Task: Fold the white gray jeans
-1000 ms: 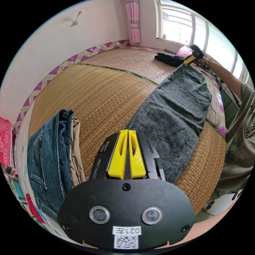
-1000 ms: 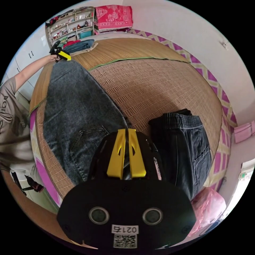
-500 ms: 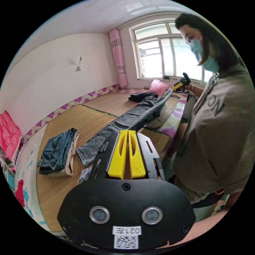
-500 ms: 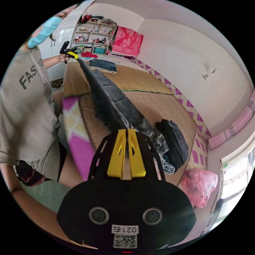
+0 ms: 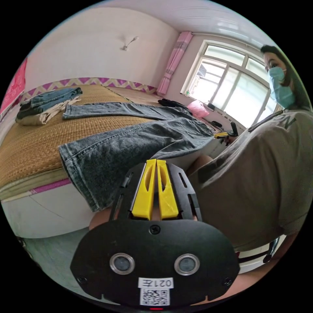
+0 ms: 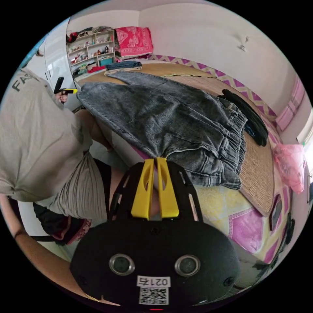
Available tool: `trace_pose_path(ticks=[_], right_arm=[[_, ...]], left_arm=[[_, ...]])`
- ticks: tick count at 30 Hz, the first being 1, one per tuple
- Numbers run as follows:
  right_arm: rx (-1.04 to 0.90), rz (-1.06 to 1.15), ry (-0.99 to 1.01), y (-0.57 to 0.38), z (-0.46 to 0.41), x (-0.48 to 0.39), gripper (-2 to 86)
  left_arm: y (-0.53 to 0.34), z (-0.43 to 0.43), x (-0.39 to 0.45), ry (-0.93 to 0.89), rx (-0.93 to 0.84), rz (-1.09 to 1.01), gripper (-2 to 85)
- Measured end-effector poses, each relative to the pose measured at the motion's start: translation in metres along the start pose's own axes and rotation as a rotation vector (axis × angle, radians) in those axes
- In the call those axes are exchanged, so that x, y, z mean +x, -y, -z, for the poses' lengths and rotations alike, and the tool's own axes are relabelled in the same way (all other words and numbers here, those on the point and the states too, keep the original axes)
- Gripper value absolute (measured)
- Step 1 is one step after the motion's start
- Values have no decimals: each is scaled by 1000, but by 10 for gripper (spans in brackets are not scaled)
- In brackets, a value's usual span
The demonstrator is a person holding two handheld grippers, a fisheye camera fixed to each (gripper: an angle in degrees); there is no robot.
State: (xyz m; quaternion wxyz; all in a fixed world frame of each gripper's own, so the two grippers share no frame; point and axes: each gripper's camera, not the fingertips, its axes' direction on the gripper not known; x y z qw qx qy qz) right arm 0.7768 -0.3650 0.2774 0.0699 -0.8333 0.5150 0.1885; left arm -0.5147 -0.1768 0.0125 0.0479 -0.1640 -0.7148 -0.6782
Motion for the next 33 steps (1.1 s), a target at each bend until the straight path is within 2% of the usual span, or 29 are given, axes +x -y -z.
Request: trace_pose_path(ticks=[3,5,7,8,11,14,16,17,20,22,25,30,33], right_arm=[[-12,-54,32,-25,2,19,19],[-3,-81,55,-44,15,31,37],[42,-81,129,-61,36,44,41],[122,-86,194,-74,55,54,46],[350,-120,181,-105,101,72,64],[469,-130,159,-124,130,82,66],[534,-141,168,-137,142,87,62],[559,-151,169,-144,147,89,59],[552,-177,157,-161,149,93,52],[538,-187,166,-169,149,93,45],[517,-196,173,-176,148,90,29],[516,-198,192,-171,149,85,4],[502,-190,210,-157,149,82,-3]], left_arm=[[5,12,-18,-42,-11,56,-7],[4,58,-37,17,194,135,0],[13,85,-45,127,290,152,22],[30,87,-49,225,249,146,52],[76,57,-56,435,61,61,114],[100,17,-76,509,-102,-14,124],[106,-4,-90,477,-170,-52,99],[110,-4,-97,404,-152,-70,67],[133,-12,-99,363,-185,-93,9],[155,-2,-95,366,-151,-118,0],[205,21,-111,265,-118,-118,-5],[295,5,-156,256,-253,-114,-6],[332,-32,-218,160,-361,11,-5]])
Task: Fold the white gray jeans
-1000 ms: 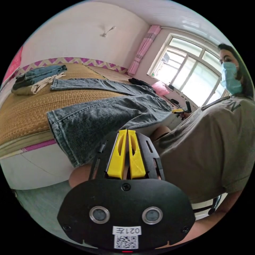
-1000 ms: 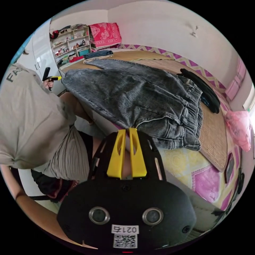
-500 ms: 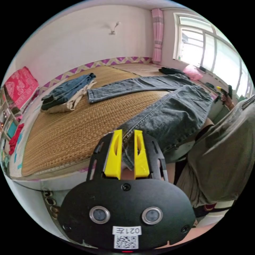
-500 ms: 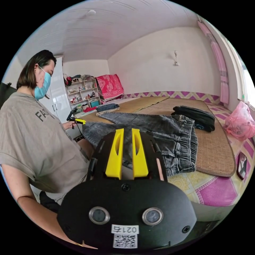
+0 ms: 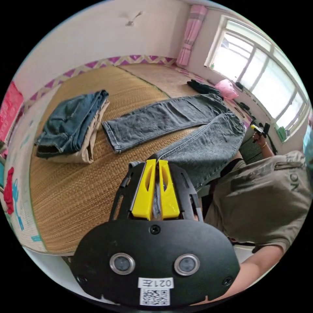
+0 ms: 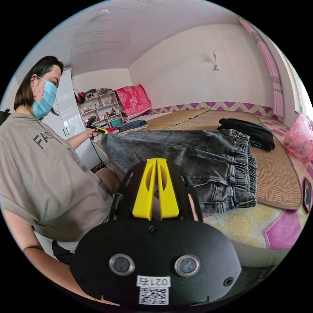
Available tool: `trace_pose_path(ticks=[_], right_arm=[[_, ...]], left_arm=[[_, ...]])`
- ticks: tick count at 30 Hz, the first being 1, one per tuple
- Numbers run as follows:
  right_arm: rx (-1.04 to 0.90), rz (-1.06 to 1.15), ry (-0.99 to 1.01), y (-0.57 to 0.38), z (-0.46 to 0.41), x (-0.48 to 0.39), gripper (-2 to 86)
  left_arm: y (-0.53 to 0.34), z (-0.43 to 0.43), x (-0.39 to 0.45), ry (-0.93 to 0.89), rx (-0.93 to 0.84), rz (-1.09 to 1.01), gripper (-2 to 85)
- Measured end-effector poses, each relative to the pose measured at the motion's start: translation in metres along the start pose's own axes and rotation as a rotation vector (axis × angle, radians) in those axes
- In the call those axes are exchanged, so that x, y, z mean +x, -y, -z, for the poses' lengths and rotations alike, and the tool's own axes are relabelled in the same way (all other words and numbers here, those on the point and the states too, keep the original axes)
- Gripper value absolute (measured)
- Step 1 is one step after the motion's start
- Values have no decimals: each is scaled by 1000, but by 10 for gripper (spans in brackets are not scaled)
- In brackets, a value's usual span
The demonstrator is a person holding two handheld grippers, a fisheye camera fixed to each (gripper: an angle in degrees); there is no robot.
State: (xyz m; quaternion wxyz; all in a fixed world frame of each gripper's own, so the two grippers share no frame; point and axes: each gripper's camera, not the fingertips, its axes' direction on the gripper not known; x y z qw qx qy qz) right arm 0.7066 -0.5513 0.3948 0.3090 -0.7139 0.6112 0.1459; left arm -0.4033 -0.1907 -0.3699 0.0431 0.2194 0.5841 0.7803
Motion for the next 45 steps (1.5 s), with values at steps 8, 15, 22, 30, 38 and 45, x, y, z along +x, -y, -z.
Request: trace_pose_path(ticks=[8,15,22,30,38,45], right_arm=[[-49,28,-13,39,-23,-33,-8],[-65,40,-37,66,-5,-70,-8],[-90,-54,-282,87,25,-103,1],[-133,-224,-601,110,28,-113,12],[-215,-46,-748,127,7,-171,-5],[-157,-80,-687,142,25,-196,-5]], left_arm=[[25,-108,-93,-177,-85,219,-2],[-1,-57,-82,-130,25,245,-8],[-47,27,23,-123,266,47,-8],[-96,-25,56,26,108,222,-9],[-119,36,72,-15,122,229,-9],[-178,123,123,-122,486,204,2]])
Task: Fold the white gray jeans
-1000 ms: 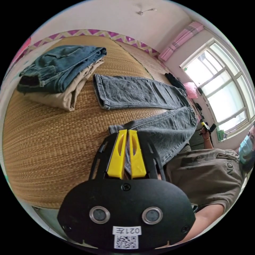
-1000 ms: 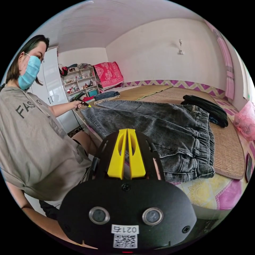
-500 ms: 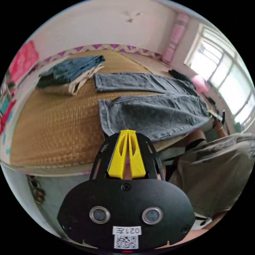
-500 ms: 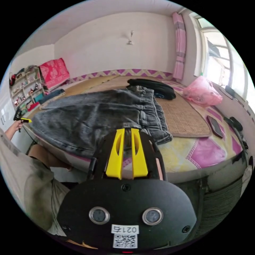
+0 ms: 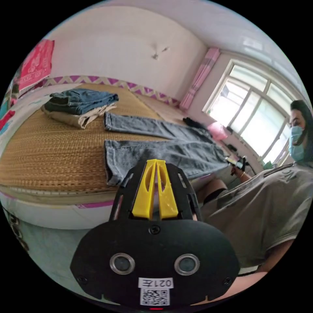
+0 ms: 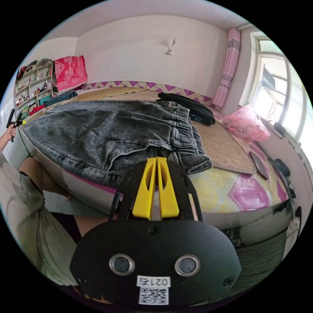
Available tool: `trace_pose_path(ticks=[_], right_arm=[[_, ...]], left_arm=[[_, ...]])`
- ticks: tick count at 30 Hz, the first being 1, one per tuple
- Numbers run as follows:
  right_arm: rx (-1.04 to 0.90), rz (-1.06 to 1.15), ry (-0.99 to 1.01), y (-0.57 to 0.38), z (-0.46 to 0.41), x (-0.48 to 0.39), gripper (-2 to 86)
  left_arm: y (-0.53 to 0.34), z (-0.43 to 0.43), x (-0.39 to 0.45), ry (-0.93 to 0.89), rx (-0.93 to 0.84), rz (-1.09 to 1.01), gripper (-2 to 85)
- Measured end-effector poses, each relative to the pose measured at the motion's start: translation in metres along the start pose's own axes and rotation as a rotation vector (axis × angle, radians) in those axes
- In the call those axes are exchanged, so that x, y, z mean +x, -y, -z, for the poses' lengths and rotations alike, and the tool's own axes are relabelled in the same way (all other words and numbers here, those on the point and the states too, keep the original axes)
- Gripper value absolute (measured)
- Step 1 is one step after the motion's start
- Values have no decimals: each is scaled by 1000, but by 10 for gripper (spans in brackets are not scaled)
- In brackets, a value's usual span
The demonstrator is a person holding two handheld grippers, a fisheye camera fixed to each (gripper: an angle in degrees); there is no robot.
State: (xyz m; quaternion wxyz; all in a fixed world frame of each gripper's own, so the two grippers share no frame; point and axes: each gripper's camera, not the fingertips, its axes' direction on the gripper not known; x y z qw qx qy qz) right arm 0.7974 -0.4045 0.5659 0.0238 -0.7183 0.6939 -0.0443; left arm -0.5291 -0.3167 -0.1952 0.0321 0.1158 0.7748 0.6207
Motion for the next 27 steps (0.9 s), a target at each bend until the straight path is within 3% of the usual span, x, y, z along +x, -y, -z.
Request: trace_pose_path(ticks=[2,7,9,11,16,23,27], right_arm=[[25,-13,-23,0,10,-11,-5],[30,12,-46,2,26,-28,-4],[16,15,-42,5,31,-32,-4],[10,10,-36,5,36,-35,-5],[60,-21,-9,-11,48,-38,-6],[191,-408,94,-49,125,-11,0],[147,-472,89,-85,139,-20,21]], left_arm=[[-24,36,22,30,111,34,48],[-55,80,43,-8,153,98,104],[-63,95,46,-14,178,117,88],[-71,110,54,74,202,138,6],[-79,119,43,152,233,308,-6],[-88,137,-4,28,272,517,44],[-94,137,-23,-18,300,607,55]])
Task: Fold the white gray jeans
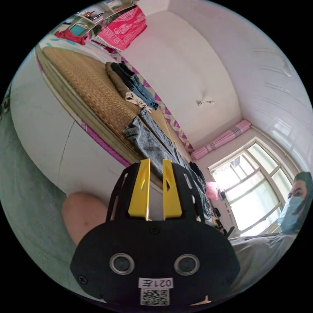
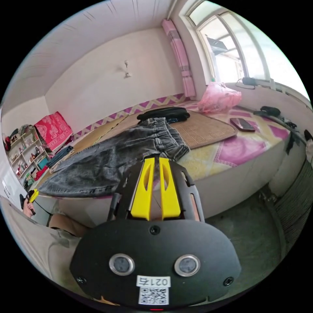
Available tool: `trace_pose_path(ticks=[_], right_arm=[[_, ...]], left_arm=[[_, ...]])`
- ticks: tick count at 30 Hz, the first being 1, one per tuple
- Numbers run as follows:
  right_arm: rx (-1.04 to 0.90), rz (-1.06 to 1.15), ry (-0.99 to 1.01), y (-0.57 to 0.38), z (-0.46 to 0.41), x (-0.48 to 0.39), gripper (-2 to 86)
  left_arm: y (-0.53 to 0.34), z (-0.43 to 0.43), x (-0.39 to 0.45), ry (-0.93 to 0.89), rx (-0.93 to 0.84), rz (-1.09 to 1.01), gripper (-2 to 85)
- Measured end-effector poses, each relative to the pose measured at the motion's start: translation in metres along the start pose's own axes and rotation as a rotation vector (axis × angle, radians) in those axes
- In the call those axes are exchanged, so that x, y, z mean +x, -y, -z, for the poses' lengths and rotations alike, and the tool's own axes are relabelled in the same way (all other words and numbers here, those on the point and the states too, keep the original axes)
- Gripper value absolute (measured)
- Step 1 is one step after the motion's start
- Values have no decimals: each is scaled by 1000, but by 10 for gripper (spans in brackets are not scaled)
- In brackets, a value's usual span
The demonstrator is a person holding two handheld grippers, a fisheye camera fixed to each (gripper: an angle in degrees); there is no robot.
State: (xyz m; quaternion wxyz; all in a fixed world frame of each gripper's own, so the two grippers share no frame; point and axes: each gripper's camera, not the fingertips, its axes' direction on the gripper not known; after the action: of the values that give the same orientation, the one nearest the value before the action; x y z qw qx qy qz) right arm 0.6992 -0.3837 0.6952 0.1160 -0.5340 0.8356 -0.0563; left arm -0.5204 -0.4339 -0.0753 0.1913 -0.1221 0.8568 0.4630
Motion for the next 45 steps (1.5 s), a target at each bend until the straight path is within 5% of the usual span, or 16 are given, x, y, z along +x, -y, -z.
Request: trace_pose_path(ticks=[24,32,45], right_arm=[[-148,-455,189,-168,-57,51,78],[-129,-758,425,-229,-108,85,73],[-174,-739,412,-303,-141,62,67]], left_arm=[[16,21,-17,55,1,149,54],[10,7,-21,55,-23,166,56],[-3,-15,-30,83,-109,193,61]])
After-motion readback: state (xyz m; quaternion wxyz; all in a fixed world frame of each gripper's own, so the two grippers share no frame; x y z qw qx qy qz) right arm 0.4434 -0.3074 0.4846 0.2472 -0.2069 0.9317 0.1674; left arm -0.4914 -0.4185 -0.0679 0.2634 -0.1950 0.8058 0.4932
